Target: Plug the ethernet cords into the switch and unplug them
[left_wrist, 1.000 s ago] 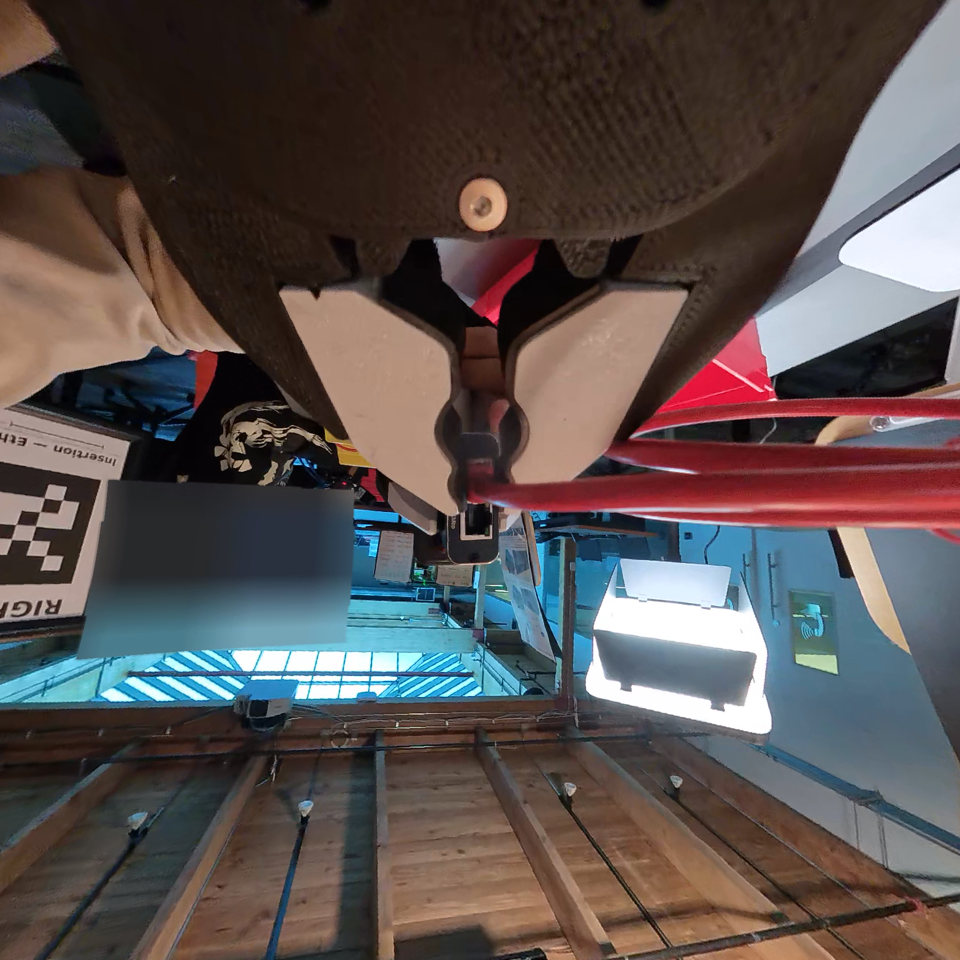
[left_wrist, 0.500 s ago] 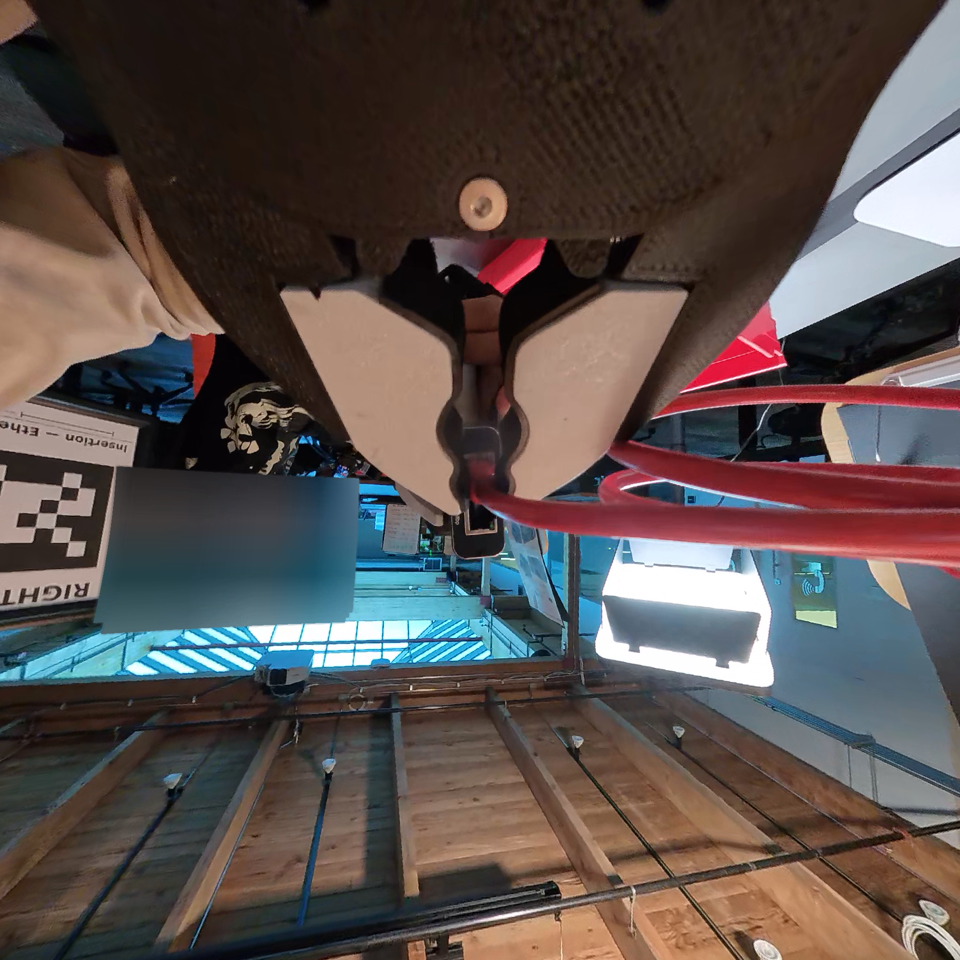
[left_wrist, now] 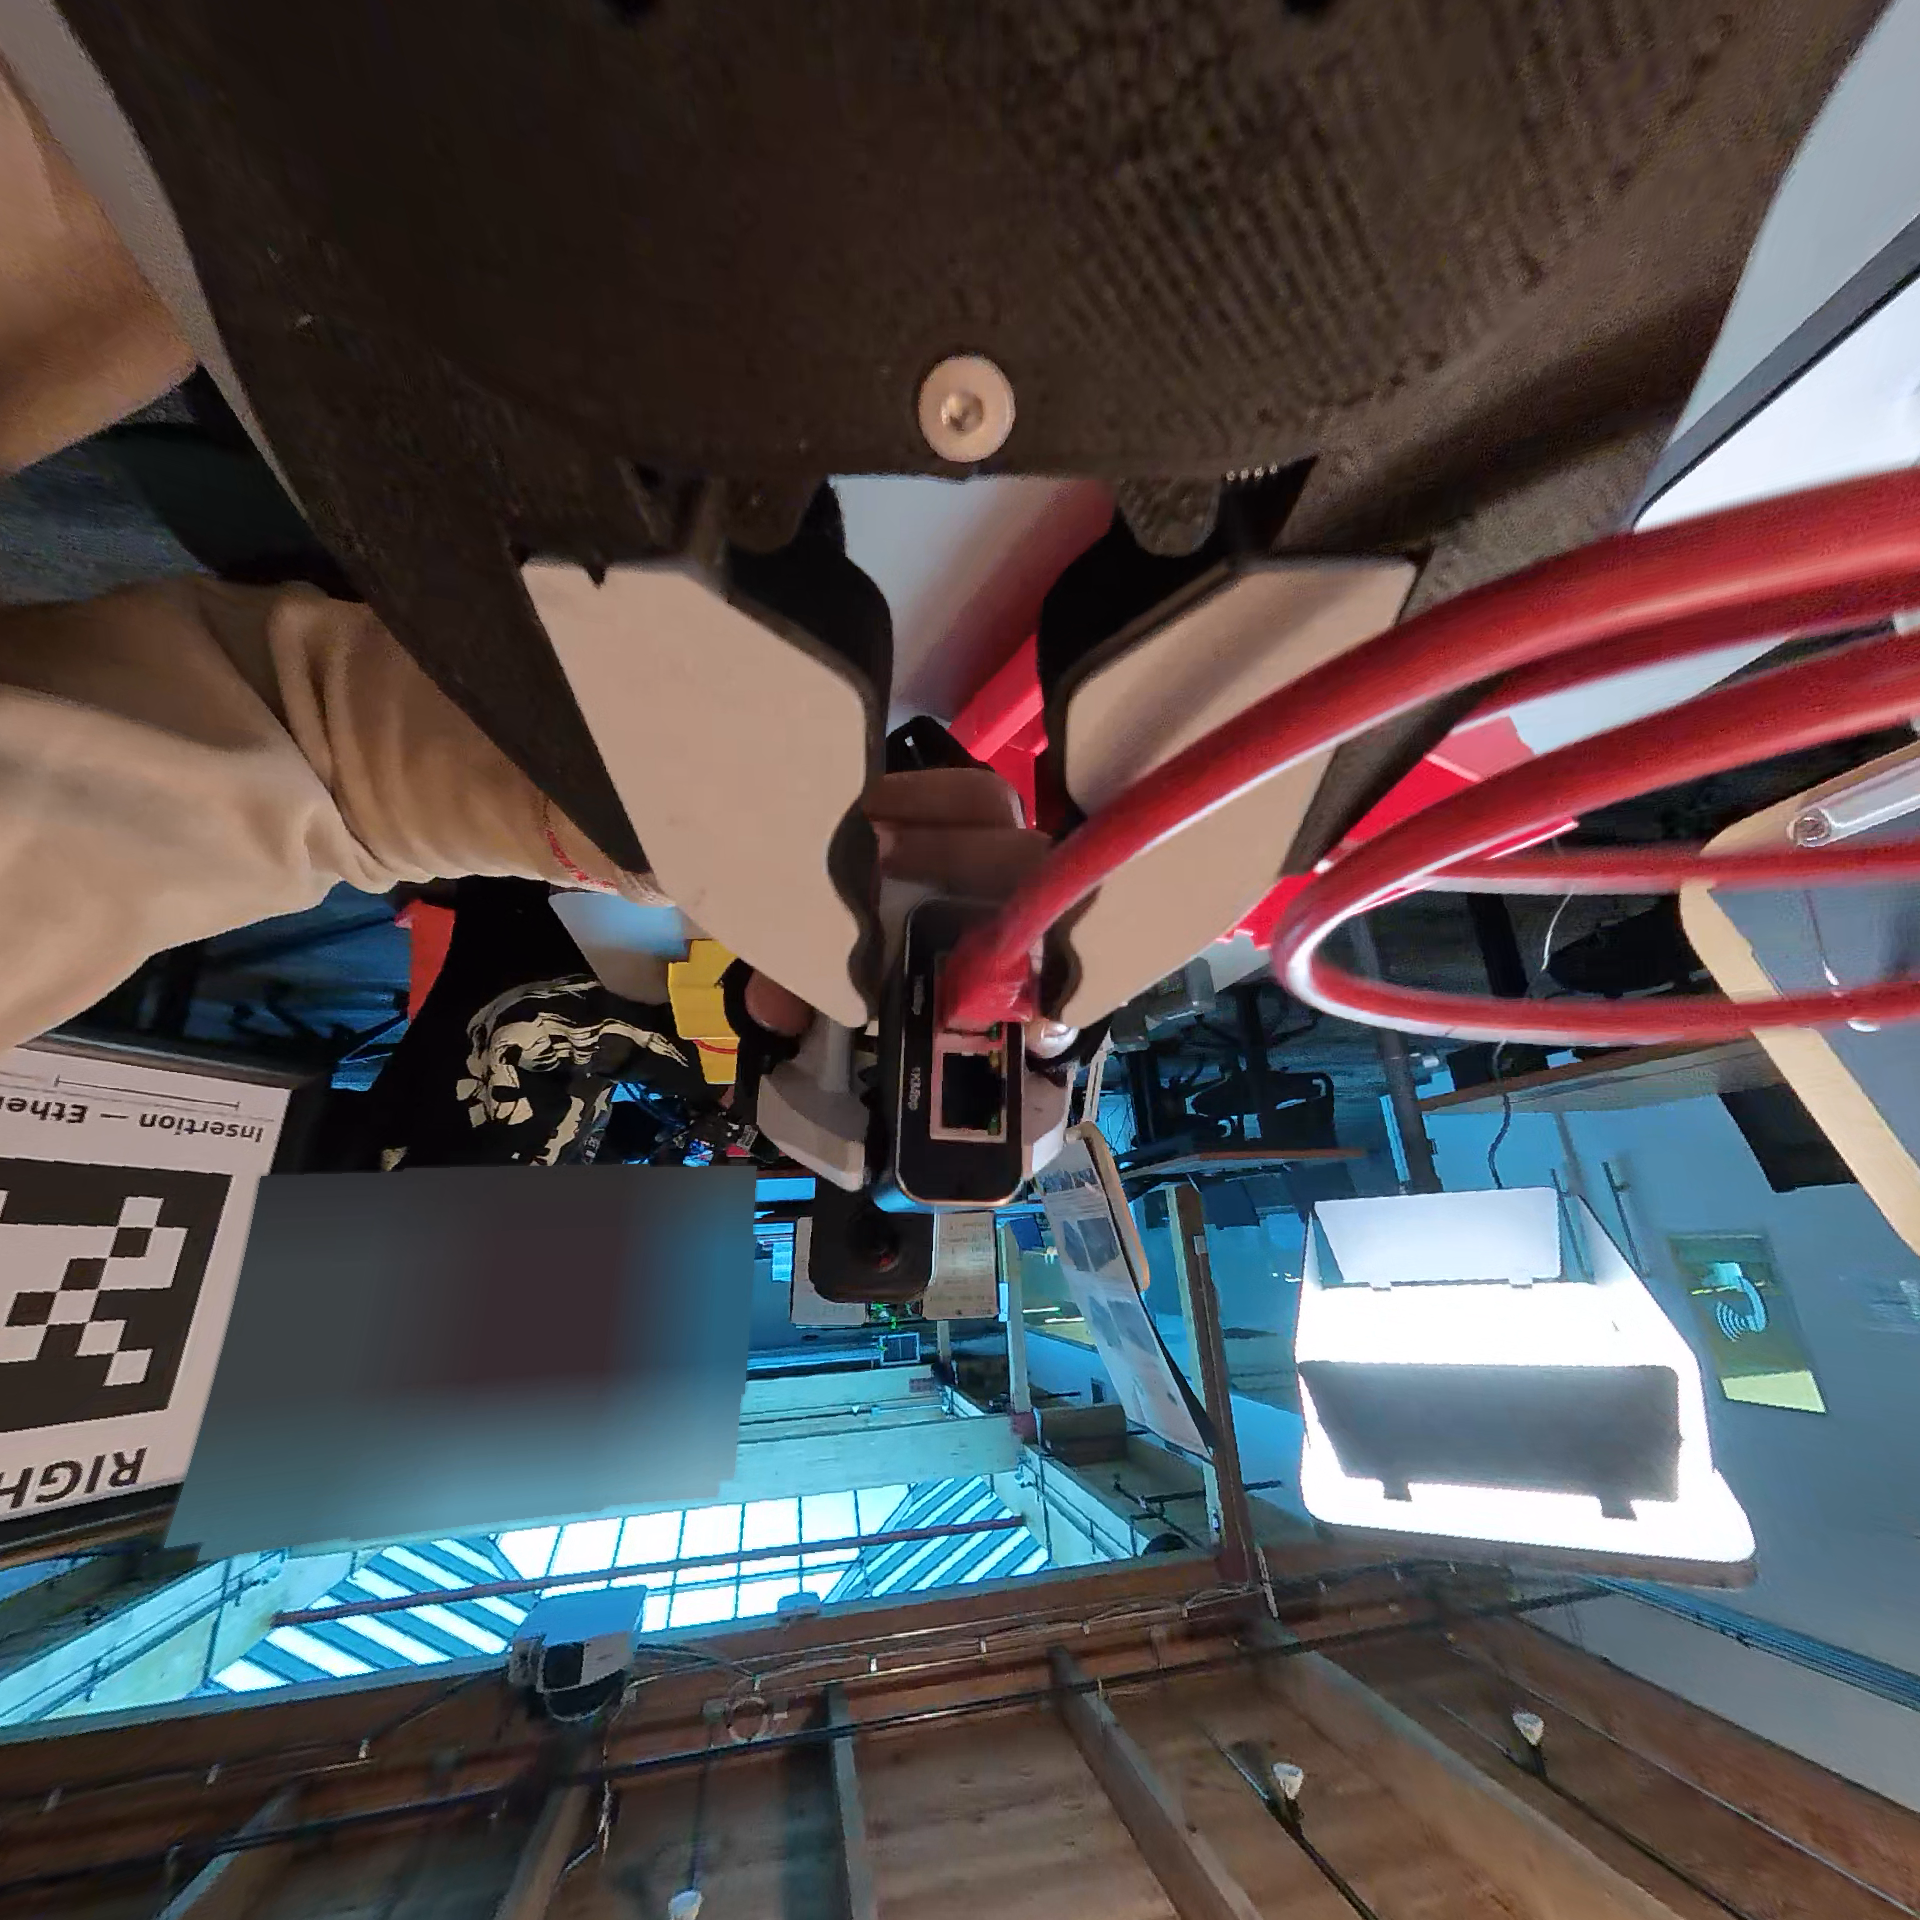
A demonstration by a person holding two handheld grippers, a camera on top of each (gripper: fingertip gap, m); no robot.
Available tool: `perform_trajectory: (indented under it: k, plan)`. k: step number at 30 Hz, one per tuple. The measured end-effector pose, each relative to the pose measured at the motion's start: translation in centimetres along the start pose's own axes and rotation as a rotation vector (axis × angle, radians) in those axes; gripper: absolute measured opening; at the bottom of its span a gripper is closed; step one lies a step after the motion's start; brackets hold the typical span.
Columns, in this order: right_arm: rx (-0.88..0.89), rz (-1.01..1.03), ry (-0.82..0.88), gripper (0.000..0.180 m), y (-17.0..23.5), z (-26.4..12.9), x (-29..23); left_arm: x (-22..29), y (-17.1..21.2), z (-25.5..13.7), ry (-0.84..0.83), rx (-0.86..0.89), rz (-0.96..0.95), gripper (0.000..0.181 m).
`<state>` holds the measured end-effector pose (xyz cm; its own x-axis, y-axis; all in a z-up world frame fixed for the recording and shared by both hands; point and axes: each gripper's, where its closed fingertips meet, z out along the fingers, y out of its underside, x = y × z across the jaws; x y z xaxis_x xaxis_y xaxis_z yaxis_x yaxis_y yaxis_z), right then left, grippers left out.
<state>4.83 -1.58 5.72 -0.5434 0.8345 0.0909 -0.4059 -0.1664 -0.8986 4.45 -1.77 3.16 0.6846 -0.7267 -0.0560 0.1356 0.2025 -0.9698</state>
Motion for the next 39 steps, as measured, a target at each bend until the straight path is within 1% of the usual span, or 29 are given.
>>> perform_trajectory:
  k: [1,4,6,8,10,12,14,18,21,23,25,26,28,30,31,33,35,37,39]
  plan:
    - [0.002,0.004,0.006,0.025,0.0,0.0,0.1,-0.1,0.1,0.0,-0.006,-0.012,-0.001,0.024]
    - [-0.005,0.022,0.017,0.025,0.4,-0.1,0.5,-0.4,0.4,-0.1,-0.012,-0.041,-0.011,0.024]
    - [-0.051,0.031,0.022,0.024,1.0,0.0,0.7,-0.6,0.7,-0.4,-0.005,-0.058,-0.014,0.024]
    - [-0.187,0.016,0.034,0.025,2.2,-0.1,0.9,-0.8,0.9,-0.7,0.004,-0.087,0.006,0.023]
    - [-0.334,-0.053,0.058,0.027,3.3,-0.7,1.1,-0.9,1.2,-1.1,0.012,-0.128,0.077,0.023]
    - [-0.471,-0.106,0.063,0.029,4.3,-1.2,0.9,-0.9,1.1,-1.5,0.035,-0.123,0.116,0.023]
    - [-0.543,-0.173,0.083,0.029,5.0,-1.3,1.0,-0.9,1.0,-1.8,0.053,-0.115,0.124,0.023]
    - [-0.530,-0.203,0.067,0.025,5.0,-0.8,0.5,-0.7,1.3,-2.0,0.083,-0.117,0.122,0.023]
    - [-0.513,-0.242,0.088,0.025,4.6,-0.6,0.6,-0.9,1.2,-2.3,0.090,-0.170,0.094,0.024]
    - [-0.467,-0.256,0.124,0.025,3.1,-0.8,1.0,-1.4,0.8,-3.2,0.087,-0.231,0.078,0.037]
    - [-0.426,-0.261,0.156,0.024,1.5,-1.6,1.5,-2.3,-0.7,-4.8,0.065,-0.241,0.084,0.039]
    - [-0.411,-0.266,0.173,0.025,0.7,-2.2,1.8,-3.1,-1.5,-5.8,0.038,-0.241,0.086,0.039]
    - [-0.381,-0.273,0.205,0.024,-0.6,-3.1,2.3,-5.9,-3.1,-8.4,-0.083,-0.248,0.095,0.038]
    - [-0.377,-0.287,0.230,0.024,-1.4,-3.9,2.6,-9.9,-3.9,-11.9,-0.276,-0.270,0.089,0.035]
    - [-0.382,-0.293,0.239,0.024,-1.6,-4.1,2.8,-12.2,-3.6,-14.0,-0.385,-0.301,0.055,0.033]
    - [-0.388,-0.297,0.255,0.024,-1.8,-4.5,3.0,-15.9,-2.0,-17.9,-0.555,-0.371,-0.077,0.032]
    - [-0.400,-0.297,0.267,0.024,-1.6,-4.6,3.2,-18.7,0.8,-21.3,-0.682,-0.438,-0.213,0.032]
    - [-0.400,-0.282,0.253,0.024,-1.4,-4.6,3.1,-20.7,4.6,-23.9,-0.774,-0.532,-0.342,0.032]
    - [-0.391,-0.273,0.239,0.024,-1.2,-4.3,3.0,-21.6,7.9,-25.2,-0.804,-0.590,-0.451,0.033]
